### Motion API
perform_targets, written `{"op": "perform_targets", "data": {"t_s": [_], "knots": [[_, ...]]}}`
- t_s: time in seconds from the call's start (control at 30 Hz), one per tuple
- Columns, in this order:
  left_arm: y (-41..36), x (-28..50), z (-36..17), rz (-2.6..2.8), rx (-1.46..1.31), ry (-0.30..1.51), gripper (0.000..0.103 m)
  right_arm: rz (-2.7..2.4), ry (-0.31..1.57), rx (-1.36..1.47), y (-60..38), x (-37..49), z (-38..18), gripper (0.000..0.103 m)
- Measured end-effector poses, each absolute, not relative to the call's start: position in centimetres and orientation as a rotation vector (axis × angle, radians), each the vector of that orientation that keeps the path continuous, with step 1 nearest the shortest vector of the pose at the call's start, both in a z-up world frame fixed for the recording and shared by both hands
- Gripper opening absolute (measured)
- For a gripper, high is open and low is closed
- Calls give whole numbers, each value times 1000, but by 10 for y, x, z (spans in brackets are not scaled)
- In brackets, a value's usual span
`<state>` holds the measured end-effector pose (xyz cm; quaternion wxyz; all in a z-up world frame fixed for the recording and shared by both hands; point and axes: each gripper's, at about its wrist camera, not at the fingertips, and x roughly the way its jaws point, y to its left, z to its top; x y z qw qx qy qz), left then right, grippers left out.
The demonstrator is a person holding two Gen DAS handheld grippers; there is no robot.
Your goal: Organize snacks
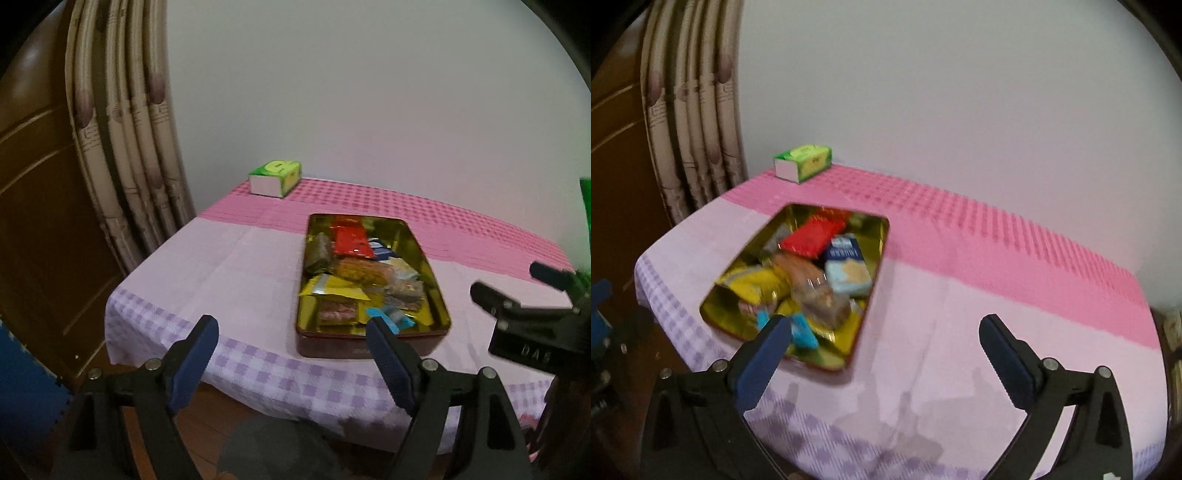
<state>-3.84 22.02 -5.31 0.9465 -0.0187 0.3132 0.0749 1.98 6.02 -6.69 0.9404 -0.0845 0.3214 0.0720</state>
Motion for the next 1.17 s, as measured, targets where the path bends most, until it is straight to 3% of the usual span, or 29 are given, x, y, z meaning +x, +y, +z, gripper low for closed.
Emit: {"op": "perform_targets", "data": {"t_s": [0.5,1.17], "knots": [[199,-48,-50,172,-60,602,84,106,593,-216,39,-26,-50,101],[190,-46,-66,129,-112,698,84,113,591,-240,38,-31,-54,101]]}}
